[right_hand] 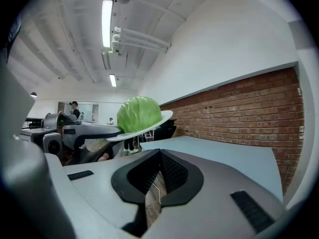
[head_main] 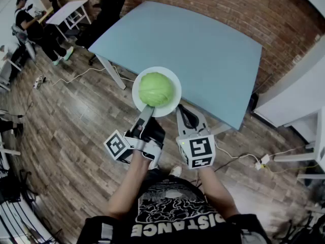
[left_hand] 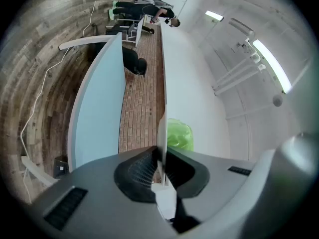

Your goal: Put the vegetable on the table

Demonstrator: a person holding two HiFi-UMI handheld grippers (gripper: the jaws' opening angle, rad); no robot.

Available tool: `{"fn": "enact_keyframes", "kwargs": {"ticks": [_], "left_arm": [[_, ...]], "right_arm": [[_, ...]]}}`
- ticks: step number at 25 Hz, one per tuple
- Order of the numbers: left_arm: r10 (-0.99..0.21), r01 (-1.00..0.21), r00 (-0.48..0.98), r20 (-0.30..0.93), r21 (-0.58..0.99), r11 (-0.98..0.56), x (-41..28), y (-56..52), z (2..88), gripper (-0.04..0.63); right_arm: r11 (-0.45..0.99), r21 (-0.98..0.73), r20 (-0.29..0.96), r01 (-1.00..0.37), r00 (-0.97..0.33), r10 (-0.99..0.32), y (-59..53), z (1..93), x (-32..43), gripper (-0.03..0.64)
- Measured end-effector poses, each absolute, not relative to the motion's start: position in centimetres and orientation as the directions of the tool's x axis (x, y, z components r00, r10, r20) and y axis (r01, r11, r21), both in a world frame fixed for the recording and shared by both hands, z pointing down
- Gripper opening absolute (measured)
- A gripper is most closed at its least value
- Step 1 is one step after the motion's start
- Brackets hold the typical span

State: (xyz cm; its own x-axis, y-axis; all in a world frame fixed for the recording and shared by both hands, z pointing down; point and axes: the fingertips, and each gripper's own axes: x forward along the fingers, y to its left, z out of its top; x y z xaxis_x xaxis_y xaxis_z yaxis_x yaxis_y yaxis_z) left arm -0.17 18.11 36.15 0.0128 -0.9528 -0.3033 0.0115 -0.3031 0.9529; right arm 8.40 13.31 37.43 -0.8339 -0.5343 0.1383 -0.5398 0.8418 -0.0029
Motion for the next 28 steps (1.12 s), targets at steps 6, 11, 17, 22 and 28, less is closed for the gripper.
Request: {"fn": "enact_keyframes", "kwargs": {"ticks": [6,11,17,22,28], "left_arm": [[-0.953,0.02,-0.002,-0.302,0.953,-0.302,0.2,19.0,36.1,0.027],[-0.955,0.029,-0.001,-0.296,0.955,-0.296,0.4,18.7,36.3,0.027],[-0.953,0.039,0.002,-0.304,0.952,-0.303,0.0,18.5,36.5,0.028],[-0.949,0.046,0.017,-0.314,0.949,-0.313,-1.2,17.9,36.4,0.028],[-0.949,0.063,0.038,-0.313,0.949,-0.31,-3.5,16.3,36.5,0.028]], "right_arm": [[0.845,-0.002,0.136,-0.535,-0.837,-0.53,14.3,37.3,9.2,0.009],[0.842,-0.001,0.146,-0.54,-0.833,-0.534,13.8,37.6,9.3,0.009],[0.84,0.005,0.152,-0.542,-0.83,-0.536,13.7,38.1,9.0,0.009],[0.835,0.013,0.157,-0.55,-0.824,-0.545,13.4,38.3,7.8,0.009],[0.82,0.019,0.175,-0.572,-0.806,-0.566,11.9,38.6,5.8,0.009]]}}
